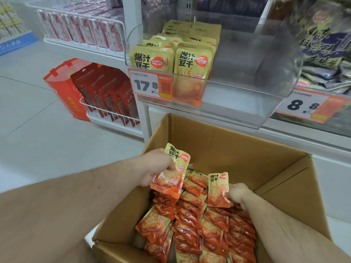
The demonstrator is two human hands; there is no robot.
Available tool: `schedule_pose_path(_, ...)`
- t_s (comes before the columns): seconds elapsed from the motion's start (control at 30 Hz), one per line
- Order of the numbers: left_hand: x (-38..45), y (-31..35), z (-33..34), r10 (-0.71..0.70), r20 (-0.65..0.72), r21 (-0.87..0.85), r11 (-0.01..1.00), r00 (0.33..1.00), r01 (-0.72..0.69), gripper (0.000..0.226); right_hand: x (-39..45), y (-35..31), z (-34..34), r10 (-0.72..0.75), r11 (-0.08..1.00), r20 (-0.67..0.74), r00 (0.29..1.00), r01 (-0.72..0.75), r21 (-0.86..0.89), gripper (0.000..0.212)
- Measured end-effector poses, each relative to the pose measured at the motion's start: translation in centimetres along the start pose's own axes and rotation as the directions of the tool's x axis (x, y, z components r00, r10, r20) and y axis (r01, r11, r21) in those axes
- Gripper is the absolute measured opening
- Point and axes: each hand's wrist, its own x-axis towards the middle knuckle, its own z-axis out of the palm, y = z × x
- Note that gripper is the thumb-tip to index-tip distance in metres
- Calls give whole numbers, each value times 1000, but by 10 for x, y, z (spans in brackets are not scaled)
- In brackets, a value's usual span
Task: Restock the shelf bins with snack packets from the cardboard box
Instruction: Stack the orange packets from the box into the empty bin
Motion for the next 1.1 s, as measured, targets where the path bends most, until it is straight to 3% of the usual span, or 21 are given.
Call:
schedule_pose_path(0.07, -5, -2, -3, -6, 10, -11, 1000, 1000, 6, 41, -14, 0, -13, -52, 997, 56, 997, 50, 51, 11)
schedule_pose_path(0.17, -9, 0, -11, 51, 35, -29, 998, 998, -50, 41, -52, -23, -28, -255, 933, 178, 951, 193, 305, 16)
schedule_pose_path(0.27, -25, 9, -13, 131, 167, -93, 989, 977, -116, 29, -92, -50, -36, -415, 834, 232, 879, 266, 484, 17)
schedule_pose_path(0.43, -43, 19, -4, 284, 333, -174, 956, 899, -237, 22, -147, -87, -35, -521, 807, 184, 834, 411, 425, 15)
schedule_pose_path(0.67, -48, 24, 10, 448, 60, -173, 885, 892, -433, 37, -187, -113, -32, -538, 794, -22, 843, 515, 324, 12)
schedule_pose_path(0.83, -58, 44, 7, 574, 101, -156, 816, 812, -557, 44, -208, -138, -59, -554, 762, -187, 811, 584, 278, 35)
schedule_pose_path(0.97, -69, 59, 5, 673, 170, -111, 739, 720, -664, 47, -223, -158, -82, -650, 696, -123, 750, 652, 301, 25)
schedule_pose_path(1.1, -77, 75, 1, 749, 153, -23, 655, 645, -755, 49, -238, -171, -96, -677, 677, -158, 719, 692, 250, 18)
